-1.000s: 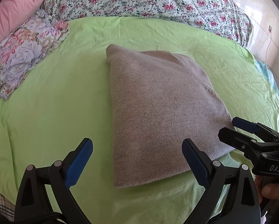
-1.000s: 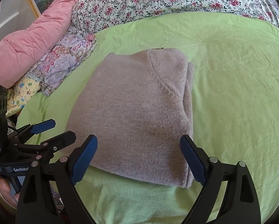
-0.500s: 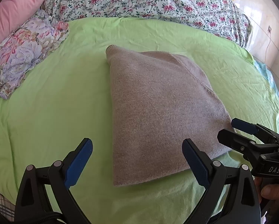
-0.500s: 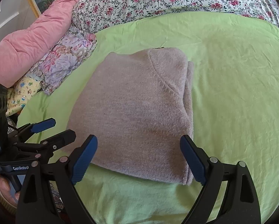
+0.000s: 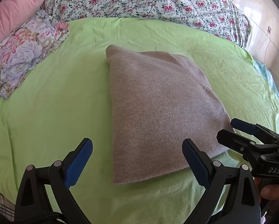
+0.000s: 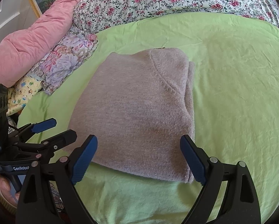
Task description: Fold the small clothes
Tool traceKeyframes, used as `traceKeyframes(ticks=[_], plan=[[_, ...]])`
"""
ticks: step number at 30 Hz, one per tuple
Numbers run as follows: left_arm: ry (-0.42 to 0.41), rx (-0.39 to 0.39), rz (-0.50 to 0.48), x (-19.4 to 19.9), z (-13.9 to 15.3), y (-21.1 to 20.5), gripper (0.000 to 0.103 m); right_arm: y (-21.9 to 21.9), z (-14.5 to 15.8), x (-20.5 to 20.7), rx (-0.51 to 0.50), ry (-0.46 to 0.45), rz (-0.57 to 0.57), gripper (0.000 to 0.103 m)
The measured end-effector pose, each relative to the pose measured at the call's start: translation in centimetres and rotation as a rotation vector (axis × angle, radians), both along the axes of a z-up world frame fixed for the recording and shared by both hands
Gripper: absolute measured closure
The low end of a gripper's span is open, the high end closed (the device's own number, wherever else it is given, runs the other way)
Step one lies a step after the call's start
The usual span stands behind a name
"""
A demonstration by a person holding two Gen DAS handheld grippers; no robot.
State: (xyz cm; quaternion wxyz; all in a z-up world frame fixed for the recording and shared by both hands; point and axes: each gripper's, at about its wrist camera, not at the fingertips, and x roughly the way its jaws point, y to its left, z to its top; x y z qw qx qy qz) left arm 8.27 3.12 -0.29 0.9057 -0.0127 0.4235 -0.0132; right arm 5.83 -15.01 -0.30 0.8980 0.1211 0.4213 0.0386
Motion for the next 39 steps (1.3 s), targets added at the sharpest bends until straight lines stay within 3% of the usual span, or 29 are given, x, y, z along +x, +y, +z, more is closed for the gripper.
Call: traceKeyframes(ticks=[39], plan=[[0.000,-0.001,-0.005,0.18,0.01,-0.01,0.006,0.47,0.14,-0.22,0.002,-0.003,-0.007,0.013]])
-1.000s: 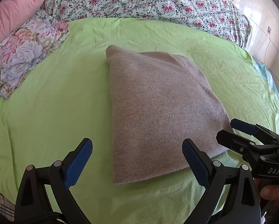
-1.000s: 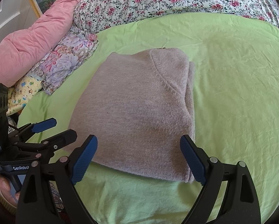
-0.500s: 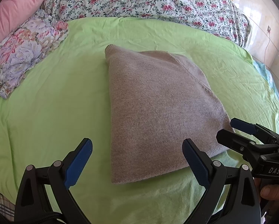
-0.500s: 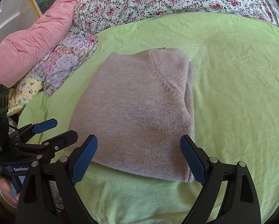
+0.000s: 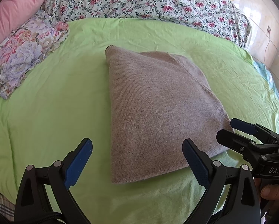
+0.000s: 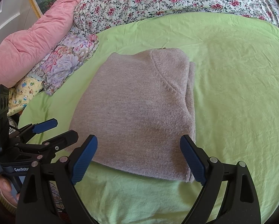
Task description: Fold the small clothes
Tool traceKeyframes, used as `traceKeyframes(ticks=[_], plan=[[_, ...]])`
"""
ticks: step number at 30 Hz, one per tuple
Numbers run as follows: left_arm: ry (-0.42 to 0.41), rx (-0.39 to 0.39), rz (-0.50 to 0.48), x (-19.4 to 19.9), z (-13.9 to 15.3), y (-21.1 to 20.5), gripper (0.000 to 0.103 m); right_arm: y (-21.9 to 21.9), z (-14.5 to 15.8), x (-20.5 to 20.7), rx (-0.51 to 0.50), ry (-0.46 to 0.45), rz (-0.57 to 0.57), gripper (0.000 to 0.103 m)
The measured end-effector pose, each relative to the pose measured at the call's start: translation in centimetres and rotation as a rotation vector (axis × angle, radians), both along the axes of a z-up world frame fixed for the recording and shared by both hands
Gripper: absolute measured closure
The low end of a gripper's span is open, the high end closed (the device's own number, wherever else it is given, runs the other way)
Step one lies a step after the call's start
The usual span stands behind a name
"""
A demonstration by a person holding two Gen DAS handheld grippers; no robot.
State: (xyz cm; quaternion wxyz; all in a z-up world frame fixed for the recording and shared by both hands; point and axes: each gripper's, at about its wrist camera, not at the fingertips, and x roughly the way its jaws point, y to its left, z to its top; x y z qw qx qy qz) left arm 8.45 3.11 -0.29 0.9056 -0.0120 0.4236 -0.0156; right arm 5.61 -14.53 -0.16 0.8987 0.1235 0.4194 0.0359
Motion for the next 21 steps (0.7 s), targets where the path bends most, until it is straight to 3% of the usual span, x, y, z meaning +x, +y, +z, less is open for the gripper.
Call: traceKeyframes(ticks=[21], plan=[[-0.023,0.020,0.004,-0.15,0.40,-0.10,0.006,0.58,0.61,-0.11,0.000,-0.010,0.000,0.013]])
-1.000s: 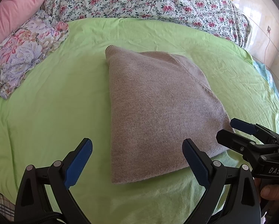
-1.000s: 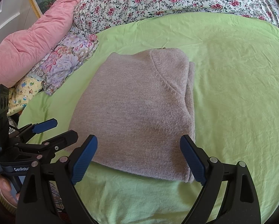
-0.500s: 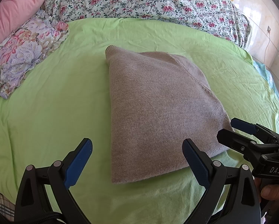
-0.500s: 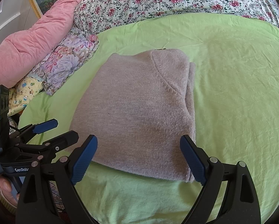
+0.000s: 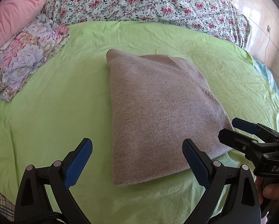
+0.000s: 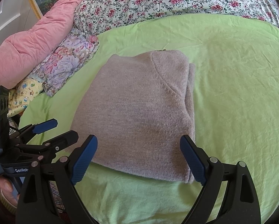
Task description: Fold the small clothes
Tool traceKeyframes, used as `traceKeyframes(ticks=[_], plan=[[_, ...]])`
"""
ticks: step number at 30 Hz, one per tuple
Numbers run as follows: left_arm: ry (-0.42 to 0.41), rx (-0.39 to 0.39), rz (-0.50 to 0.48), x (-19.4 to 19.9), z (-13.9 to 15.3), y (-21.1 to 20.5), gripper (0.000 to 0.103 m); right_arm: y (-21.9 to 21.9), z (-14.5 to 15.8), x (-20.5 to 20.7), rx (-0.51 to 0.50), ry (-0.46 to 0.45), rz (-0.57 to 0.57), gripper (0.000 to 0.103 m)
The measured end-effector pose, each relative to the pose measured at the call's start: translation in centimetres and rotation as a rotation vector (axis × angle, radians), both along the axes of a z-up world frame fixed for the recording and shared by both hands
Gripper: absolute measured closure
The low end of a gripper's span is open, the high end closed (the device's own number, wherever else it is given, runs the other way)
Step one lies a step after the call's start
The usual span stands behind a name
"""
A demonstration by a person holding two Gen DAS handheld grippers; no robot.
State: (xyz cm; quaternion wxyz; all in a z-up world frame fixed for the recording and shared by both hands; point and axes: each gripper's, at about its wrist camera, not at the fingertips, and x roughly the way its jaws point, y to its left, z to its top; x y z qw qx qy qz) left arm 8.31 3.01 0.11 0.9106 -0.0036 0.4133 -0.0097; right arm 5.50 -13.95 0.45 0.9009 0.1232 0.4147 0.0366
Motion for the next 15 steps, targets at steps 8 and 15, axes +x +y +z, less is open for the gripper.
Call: traceKeyframes(ticks=[8,15], plan=[[-0.002,-0.004,0.020,0.61,0.03,0.54,0.006,-0.97,0.33,0.75,-0.004,-0.005,-0.013,0.013],[0.006,-0.012,0.031,0.89,-0.07,0.71,0.006,-1.14,-0.04,0.98,-0.001,-0.001,-0.009,0.013]])
